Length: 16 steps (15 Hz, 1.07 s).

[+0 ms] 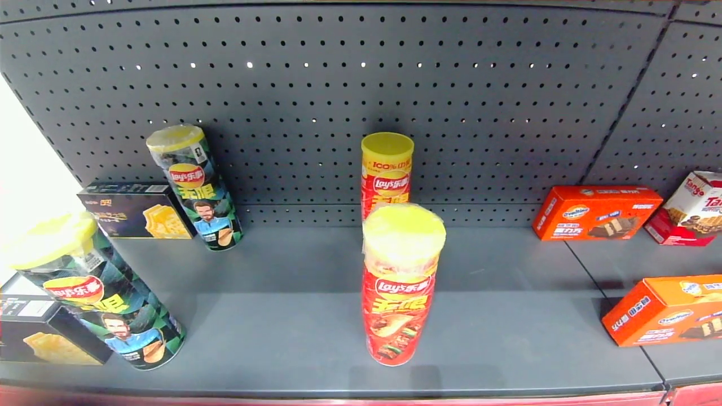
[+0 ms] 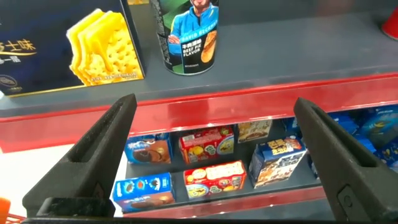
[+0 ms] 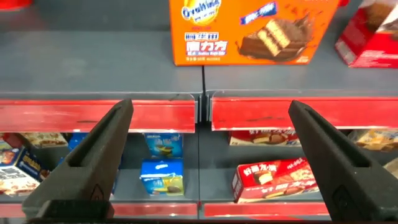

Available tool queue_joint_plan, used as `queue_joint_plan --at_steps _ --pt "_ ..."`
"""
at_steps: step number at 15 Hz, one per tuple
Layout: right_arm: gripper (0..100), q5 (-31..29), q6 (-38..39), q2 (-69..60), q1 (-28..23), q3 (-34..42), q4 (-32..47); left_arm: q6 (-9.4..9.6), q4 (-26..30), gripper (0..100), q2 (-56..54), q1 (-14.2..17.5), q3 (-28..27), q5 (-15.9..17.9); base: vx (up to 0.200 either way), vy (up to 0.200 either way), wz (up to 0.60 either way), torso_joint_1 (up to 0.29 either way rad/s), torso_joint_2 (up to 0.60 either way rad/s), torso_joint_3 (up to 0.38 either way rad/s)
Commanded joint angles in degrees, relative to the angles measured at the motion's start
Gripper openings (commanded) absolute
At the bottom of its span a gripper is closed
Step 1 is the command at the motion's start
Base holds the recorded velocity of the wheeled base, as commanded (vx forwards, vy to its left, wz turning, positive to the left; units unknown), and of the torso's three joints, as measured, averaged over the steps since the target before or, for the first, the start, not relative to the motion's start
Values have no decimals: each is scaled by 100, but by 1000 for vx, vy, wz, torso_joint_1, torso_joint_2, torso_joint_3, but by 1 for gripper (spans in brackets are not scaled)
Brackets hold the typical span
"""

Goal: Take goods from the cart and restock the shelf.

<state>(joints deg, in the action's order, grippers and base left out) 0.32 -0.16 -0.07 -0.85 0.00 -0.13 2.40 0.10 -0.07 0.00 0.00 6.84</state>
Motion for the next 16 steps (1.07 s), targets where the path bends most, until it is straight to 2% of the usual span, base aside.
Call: queue_joint_plan --at_steps 1,16 --pt "100 3 -2 7 -3 0 -4 -3 -1 100 7 0 0 2 0 0 0 0 0 0" --pt "100 3 -2 7 -3 0 -4 -12 -1 100 7 0 0 -7 0 0 0 0 0 0"
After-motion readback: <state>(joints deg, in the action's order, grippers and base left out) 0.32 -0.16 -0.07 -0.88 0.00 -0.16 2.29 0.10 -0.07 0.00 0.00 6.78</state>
